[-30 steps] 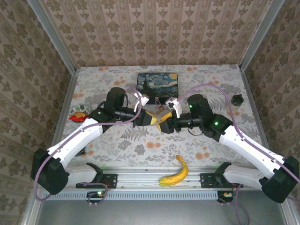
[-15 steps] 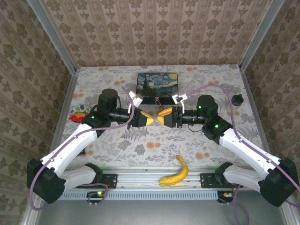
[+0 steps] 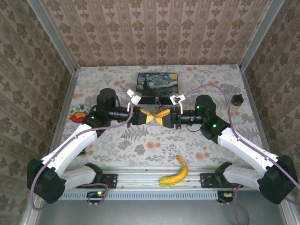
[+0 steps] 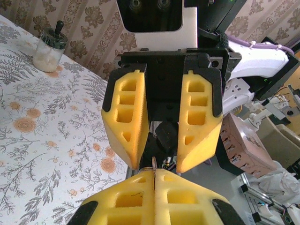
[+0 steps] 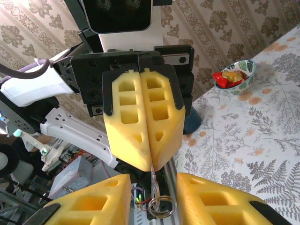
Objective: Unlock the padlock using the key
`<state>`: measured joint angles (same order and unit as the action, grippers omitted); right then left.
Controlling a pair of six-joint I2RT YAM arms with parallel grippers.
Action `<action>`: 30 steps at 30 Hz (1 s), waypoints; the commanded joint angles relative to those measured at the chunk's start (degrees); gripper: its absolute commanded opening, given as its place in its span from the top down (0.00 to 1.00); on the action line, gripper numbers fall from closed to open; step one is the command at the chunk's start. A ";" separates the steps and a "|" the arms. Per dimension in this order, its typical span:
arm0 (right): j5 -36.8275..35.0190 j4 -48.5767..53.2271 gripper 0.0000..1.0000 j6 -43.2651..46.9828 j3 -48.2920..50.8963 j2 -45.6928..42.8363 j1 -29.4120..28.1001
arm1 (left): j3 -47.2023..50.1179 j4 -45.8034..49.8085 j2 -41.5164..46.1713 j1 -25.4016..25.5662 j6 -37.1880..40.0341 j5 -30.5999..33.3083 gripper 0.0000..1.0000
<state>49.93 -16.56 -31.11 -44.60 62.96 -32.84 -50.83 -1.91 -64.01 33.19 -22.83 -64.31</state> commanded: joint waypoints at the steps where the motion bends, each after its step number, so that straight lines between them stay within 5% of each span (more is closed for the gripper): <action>1: 1.57 0.02 0.68 0.59 -0.79 0.41 -0.64 | 0.82 -3.45 0.47 -0.58 -1.90 -0.99 1.00; 12: 1.29 0.65 0.74 1.31 -1.80 1.63 -1.01 | 1.16 -4.33 0.29 -0.74 -2.83 -1.25 1.00; 24: 1.43 1.22 0.98 1.53 -1.81 1.47 -1.00 | 2.07 -5.87 0.73 -1.28 -4.18 -1.08 1.00; 30: 1.22 2.39 1.00 2.10 -1.81 0.87 -1.00 | 3.08 -9.09 0.77 -2.33 -6.69 -1.25 1.00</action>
<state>49.74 -15.18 -30.22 -44.69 64.62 -33.43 -48.31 -7.40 -63.99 32.14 -27.46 -64.86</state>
